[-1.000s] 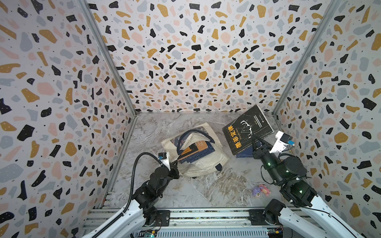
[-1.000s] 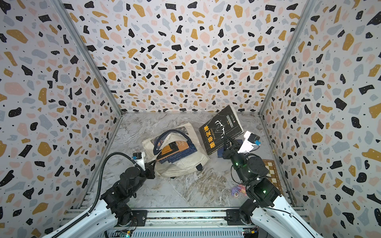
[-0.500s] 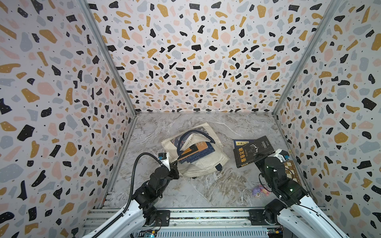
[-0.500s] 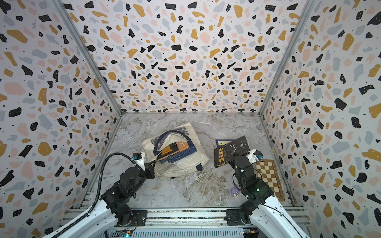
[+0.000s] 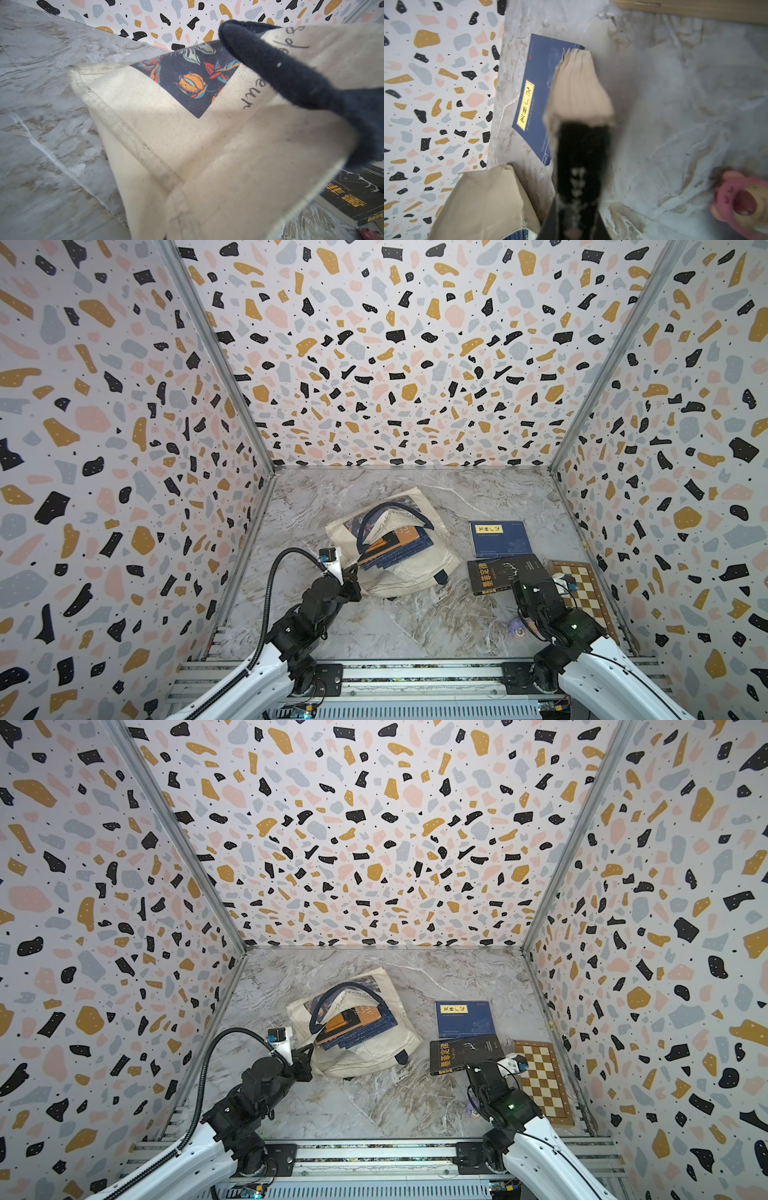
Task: Take out the books from the canvas bag
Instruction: Place the book at the center of the board.
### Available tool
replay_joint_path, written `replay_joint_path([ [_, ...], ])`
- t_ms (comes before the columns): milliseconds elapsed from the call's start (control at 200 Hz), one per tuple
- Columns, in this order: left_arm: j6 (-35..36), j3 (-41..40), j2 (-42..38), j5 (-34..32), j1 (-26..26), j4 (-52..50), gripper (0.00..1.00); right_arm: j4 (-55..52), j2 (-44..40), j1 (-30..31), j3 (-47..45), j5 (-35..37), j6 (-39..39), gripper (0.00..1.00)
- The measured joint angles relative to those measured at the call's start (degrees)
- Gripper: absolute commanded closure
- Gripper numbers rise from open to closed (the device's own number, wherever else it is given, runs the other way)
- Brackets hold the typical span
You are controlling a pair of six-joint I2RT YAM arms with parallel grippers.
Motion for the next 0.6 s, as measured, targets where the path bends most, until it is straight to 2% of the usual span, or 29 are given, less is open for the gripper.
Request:
replay_joint_path([
  [230,0.00,0.00,0.00,0.02,0.00,-0.02,1.00,3.10,3.89,-4.04,-3.50,-3.45,3.61,1.00],
  [596,0.00,0.02,0.00,0.02,0.00,-0.02,1.00,14.32,12.66,-15.06,-4.22,-12.61,-1.75,1.00],
])
